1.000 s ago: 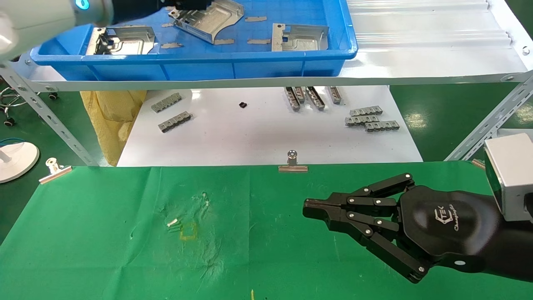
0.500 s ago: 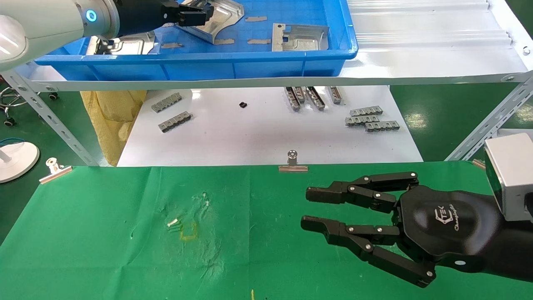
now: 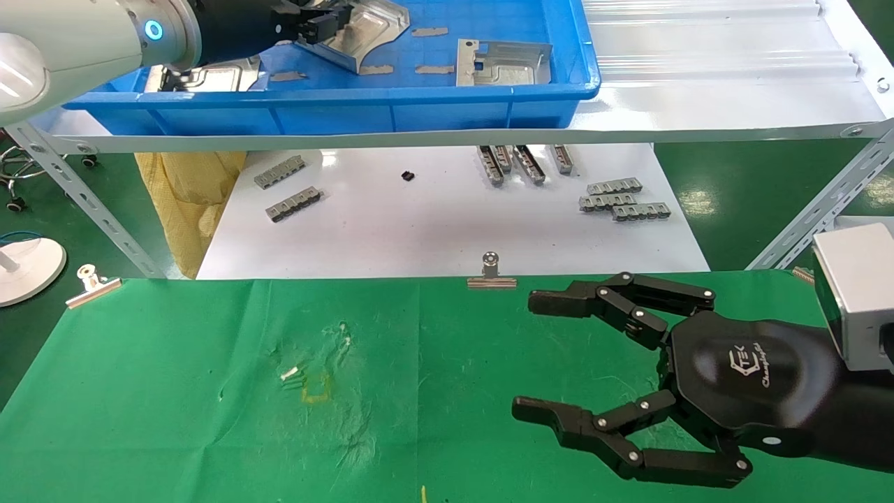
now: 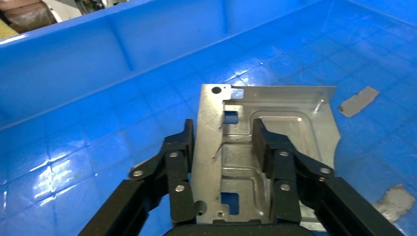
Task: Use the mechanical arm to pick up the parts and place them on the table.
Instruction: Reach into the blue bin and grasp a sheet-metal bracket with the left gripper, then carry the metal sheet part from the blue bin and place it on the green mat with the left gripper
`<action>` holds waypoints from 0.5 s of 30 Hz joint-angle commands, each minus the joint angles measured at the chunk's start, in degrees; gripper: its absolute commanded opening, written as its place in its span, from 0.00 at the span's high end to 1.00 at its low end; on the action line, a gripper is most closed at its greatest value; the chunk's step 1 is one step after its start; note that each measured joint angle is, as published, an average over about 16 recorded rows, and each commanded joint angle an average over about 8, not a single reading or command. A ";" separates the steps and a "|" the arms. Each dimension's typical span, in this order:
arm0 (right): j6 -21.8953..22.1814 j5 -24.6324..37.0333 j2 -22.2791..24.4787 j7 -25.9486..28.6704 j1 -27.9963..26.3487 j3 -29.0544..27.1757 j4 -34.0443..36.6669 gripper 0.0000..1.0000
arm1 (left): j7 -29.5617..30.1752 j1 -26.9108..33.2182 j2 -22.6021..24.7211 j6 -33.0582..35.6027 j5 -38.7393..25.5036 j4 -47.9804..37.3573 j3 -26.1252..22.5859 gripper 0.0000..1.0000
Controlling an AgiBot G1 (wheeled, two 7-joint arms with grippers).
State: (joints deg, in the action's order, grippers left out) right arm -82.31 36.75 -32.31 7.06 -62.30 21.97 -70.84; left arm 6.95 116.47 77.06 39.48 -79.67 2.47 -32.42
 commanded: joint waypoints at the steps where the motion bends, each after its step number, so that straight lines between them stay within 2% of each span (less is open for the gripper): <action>1: 0.00 0.00 0.00 0.00 0.00 0.00 0.00 0.00 | 0.31 -0.13 0.01 -0.16 -0.04 0.03 -0.08 1.00; 15: 0.00 0.00 0.00 0.00 0.00 0.00 0.00 0.00 | 0.97 -0.13 -0.43 -1.82 -0.10 0.17 -0.42 1.00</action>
State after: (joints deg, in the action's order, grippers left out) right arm -82.31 36.75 -32.31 7.06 -62.30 21.97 -70.84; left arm 7.72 116.44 76.60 37.84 -79.66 2.74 -32.76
